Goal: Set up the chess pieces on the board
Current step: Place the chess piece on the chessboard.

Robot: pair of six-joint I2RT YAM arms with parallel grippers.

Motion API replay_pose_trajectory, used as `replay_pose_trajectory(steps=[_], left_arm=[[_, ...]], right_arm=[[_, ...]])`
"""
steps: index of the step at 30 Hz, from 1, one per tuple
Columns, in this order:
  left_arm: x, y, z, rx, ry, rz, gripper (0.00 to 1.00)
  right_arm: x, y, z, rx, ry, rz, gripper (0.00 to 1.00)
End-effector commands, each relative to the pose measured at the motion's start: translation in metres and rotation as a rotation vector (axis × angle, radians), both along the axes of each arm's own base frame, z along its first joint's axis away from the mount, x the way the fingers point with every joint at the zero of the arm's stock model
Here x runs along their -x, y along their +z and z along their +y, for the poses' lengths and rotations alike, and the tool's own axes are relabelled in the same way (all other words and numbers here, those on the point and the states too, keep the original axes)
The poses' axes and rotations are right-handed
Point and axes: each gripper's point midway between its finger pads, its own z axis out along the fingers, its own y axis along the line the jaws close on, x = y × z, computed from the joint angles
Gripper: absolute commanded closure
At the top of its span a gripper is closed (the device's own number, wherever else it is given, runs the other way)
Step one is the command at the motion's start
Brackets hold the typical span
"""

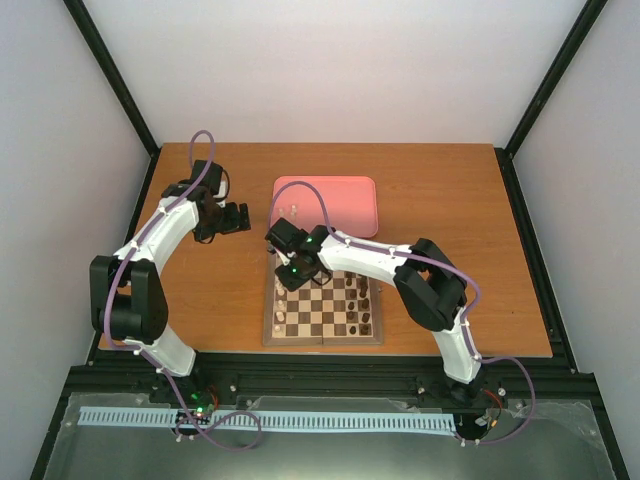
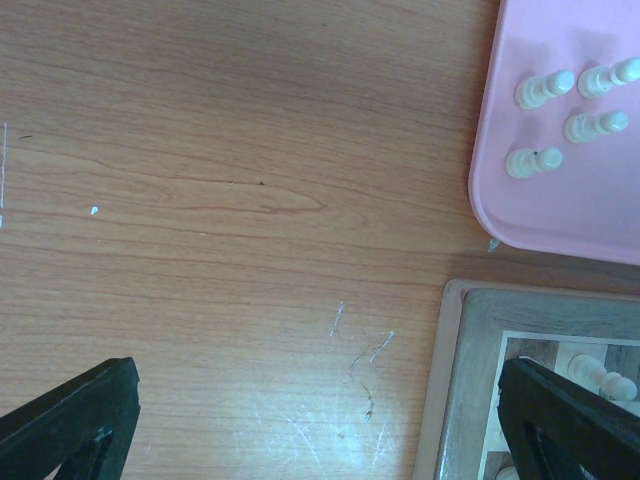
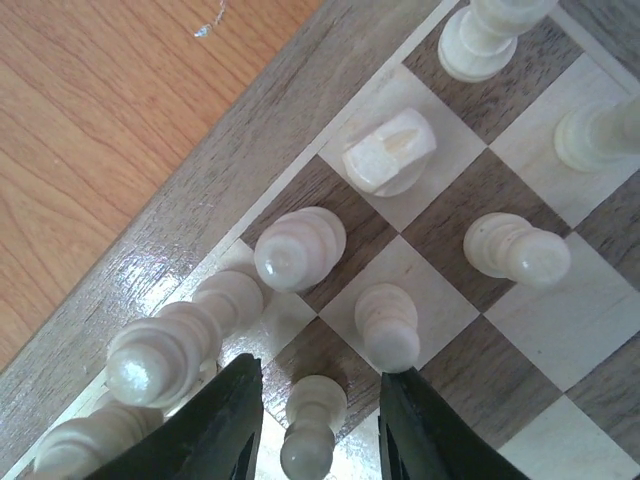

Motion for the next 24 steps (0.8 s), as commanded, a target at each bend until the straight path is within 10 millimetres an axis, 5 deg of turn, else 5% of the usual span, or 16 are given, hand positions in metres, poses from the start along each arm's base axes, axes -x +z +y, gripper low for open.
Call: replay_pose_trajectory(steps=[1,13,16,24], left_arm=[[-0.004,0.013,-0.002,-0.004,-0.018,-0.041,0.00],[-0.005,0.018,-0.002,-0.002,-0.018,-0.054,0.00],[-0.005,0.019,-0.002,-0.002,-0.019,-0.055,0.00],[-0.003,0.024,-0.002,0.002,-0.018,-0.064,0.00]], right_arm=[[-0.005,0.021,0.005,-0.008,0.002,-0.048,0.64],[-0.027,0.093,-0.013,-0.020,-0.090,-0.171,0.57],[-0.056,0.098,-0.010,-0.053,-0.137,-0.166,0.58],[-0.134,0.063,0.001,-0.095,-0.216,-0.120,0.63]])
